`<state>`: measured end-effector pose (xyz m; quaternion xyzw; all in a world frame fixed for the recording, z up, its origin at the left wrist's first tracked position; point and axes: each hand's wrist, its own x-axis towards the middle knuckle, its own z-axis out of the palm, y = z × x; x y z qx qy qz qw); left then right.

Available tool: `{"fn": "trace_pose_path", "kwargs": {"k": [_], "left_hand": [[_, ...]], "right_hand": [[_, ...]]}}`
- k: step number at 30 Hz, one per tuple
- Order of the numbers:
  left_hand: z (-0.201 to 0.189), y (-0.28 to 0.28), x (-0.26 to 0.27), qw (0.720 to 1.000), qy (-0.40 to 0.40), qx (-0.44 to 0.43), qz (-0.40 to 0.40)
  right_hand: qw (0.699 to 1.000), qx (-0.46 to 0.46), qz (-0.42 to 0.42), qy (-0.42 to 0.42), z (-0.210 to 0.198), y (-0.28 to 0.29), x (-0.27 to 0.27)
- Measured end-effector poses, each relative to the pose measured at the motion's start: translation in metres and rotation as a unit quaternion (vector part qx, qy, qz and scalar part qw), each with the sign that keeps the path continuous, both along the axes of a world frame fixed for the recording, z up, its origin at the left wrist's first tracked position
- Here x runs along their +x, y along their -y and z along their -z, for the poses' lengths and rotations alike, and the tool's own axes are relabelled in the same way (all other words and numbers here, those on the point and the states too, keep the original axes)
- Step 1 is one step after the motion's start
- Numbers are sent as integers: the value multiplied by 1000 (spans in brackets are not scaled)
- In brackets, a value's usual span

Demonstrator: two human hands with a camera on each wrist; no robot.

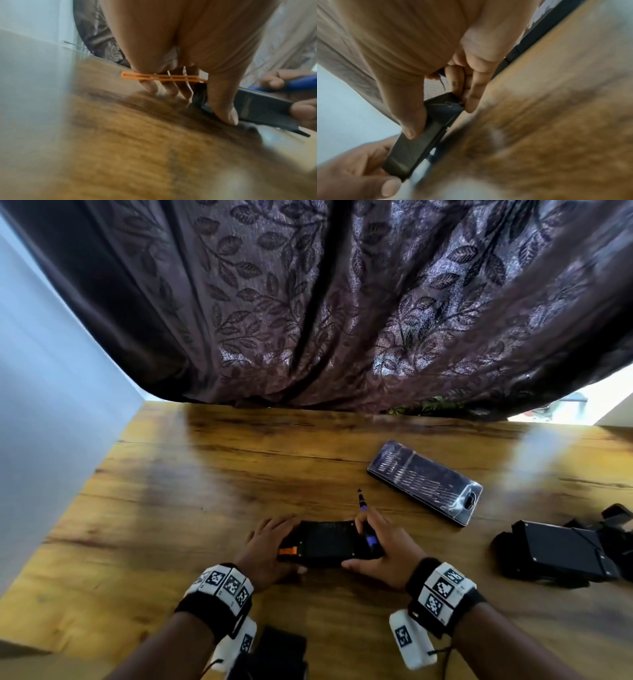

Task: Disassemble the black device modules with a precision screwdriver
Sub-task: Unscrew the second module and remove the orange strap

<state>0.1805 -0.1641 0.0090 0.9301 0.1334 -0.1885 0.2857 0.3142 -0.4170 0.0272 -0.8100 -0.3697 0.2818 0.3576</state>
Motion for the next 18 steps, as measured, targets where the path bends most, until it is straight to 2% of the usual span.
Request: {"fn": "trace_pose_path", "kwargs": {"k": [3,6,8,9,11,12,14,16,18], "left_hand": [[-9,-10,-14,990,7,-140,-12],[-18,-15,-28,954,28,-297,-41],[-31,-14,-32,952,74,-290,-59],[-37,-13,-34,960,106,-253,-57],[-45,-15,-36,958,141,-241,-69],[-48,-17,-35,947,136,-276,-91],[-43,-24,-33,925,112,-340,-129],[-38,-30,-29,916,99,-358,-150],[-34,-31,-23,917,91,-358,-150]], "right_hand": [[999,20,26,-23,-12,-1,-8],[991,55,91,-79,-20,-9,-21],[974,70,146,-158,-25,-19,-28],[962,75,168,-204,-29,-24,-31],[948,67,190,-247,-40,-33,-33],[950,56,190,-240,-47,-37,-34],[970,40,181,-160,-53,-40,-35],[978,60,176,-91,-53,-42,-35],[979,86,162,-90,-45,-42,-35]]}}
